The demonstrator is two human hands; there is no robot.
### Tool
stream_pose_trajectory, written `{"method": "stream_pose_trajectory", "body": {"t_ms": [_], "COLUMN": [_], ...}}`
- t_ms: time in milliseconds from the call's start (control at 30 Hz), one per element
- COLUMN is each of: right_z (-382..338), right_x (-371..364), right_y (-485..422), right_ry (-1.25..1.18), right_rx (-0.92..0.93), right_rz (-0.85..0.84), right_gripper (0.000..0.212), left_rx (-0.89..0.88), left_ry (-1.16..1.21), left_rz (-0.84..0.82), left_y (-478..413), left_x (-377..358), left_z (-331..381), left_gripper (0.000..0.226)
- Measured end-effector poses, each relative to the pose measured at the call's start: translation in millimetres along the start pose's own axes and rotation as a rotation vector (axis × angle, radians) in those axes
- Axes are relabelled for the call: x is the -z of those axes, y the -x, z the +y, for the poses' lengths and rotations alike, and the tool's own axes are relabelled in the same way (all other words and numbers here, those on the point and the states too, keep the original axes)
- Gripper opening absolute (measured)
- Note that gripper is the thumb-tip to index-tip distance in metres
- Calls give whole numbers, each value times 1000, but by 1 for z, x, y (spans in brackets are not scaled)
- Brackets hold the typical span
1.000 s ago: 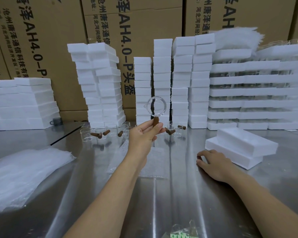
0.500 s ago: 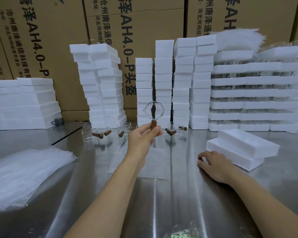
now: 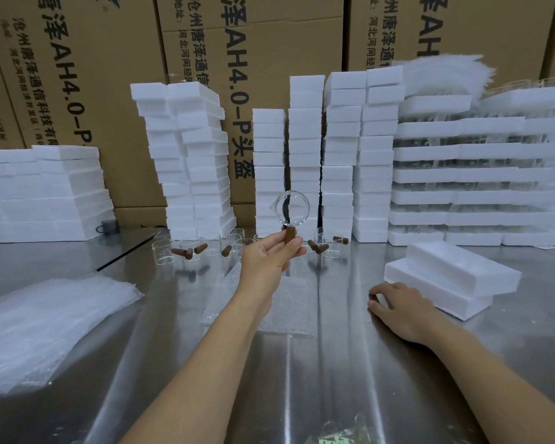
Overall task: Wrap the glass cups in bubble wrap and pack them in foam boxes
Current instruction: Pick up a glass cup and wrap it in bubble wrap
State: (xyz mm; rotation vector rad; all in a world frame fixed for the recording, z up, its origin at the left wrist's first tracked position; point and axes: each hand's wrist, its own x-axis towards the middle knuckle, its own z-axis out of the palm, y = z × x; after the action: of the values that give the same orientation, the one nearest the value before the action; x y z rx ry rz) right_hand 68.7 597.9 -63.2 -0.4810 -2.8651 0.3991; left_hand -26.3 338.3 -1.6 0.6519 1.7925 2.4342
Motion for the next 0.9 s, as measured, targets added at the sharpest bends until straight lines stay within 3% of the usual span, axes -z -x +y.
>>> {"method": "stream_pose_trajectory", "body": {"t_ms": [267,533,667,800,900], "right_z": [-3,-48,-61,-65,-72], "right_x": [2,7,1,0,3], "right_y": [3,22,21,22,23], "right_ry": [-14,-780,-847,-950,-1061], "right_rx": [5,220,225,179,146], "right_rz": [23,179,178,154,137], "right_gripper": [37,68,67,82,81], "left_rx": [-63,-320,-345,-324,-347], "left_ry": [-70,-513,-634,-655,-760], "left_rz": [4,-17,-18,-79,-106], "left_y": [1,2,7,14,22], "left_x": [-1,-5,-8,-17,-25], "left_z": [-2,-24,-31,-36,-40], "left_gripper": [24,33,25,19,26]}}
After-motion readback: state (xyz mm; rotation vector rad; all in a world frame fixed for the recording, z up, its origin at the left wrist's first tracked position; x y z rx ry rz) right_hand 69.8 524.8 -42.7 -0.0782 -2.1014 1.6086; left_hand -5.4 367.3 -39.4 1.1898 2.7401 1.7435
